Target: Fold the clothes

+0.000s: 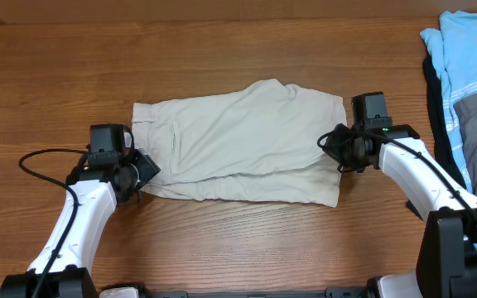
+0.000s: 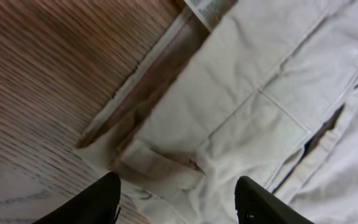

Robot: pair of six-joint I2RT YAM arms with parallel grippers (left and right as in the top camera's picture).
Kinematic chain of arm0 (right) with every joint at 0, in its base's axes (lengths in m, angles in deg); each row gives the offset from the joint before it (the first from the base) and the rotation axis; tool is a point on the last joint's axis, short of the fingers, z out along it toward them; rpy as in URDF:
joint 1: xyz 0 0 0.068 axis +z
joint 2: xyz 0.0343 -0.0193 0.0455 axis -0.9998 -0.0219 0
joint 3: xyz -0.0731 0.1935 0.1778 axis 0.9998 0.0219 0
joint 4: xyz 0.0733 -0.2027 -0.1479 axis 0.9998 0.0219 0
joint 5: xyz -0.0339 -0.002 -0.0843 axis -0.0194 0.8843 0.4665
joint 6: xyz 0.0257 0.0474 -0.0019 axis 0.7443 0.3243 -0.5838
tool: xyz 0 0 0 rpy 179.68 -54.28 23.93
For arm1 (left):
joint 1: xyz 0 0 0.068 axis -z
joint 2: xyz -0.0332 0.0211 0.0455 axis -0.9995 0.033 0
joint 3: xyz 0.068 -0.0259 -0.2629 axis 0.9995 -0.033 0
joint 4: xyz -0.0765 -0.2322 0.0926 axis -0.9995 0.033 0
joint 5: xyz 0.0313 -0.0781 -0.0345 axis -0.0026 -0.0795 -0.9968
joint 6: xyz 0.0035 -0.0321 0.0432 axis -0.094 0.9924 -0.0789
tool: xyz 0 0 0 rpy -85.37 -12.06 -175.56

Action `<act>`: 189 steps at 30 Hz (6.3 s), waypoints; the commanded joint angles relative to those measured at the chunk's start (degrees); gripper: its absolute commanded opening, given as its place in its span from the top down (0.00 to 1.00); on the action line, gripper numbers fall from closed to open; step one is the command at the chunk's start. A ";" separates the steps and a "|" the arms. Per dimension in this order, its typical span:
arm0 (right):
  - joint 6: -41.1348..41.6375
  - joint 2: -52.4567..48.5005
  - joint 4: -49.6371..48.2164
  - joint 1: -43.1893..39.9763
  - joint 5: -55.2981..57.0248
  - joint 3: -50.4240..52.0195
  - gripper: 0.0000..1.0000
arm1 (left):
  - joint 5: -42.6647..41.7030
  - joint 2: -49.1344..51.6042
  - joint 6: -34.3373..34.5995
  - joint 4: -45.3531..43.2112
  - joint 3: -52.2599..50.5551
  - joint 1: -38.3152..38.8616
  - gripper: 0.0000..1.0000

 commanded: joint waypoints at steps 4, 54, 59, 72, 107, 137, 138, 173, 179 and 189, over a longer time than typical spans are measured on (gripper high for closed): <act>-0.44 1.14 -0.22 -0.28 0.02 -1.22 0.96 | 1.73 5.16 0.07 -5.11 -1.38 0.07 0.38; -1.55 1.14 -0.15 -0.28 0.63 -1.22 0.95 | 6.08 7.96 1.97 2.27 3.61 0.00 0.36; -1.55 1.14 -0.15 -0.28 0.63 -1.22 0.95 | 6.34 8.63 2.97 2.25 3.02 0.07 0.36; -1.55 1.14 -0.20 -0.28 0.63 -1.22 0.95 | 6.05 10.05 3.87 -0.90 1.20 0.04 0.66; -1.57 1.14 -0.11 -0.28 0.61 -1.22 0.95 | 2.19 10.12 -3.74 5.42 11.74 0.11 0.76; -1.55 1.14 -0.04 -0.28 0.61 -1.22 0.95 | 2.19 10.16 -3.76 3.13 11.58 0.13 0.48; -1.57 1.14 -0.07 -0.28 0.61 -1.22 0.95 | 2.19 10.19 -3.76 3.13 11.58 0.13 0.47; -1.75 1.14 0.33 -0.28 0.61 -1.22 0.94 | -2.78 14.53 -9.68 3.34 13.99 0.17 0.44; -1.75 1.14 0.94 -0.28 0.66 -1.22 0.94 | -2.69 14.53 -10.78 2.99 13.99 0.17 0.45; -1.73 1.14 0.94 -0.28 0.61 -1.22 0.94 | -2.71 14.56 -14.05 1.53 13.99 0.17 0.44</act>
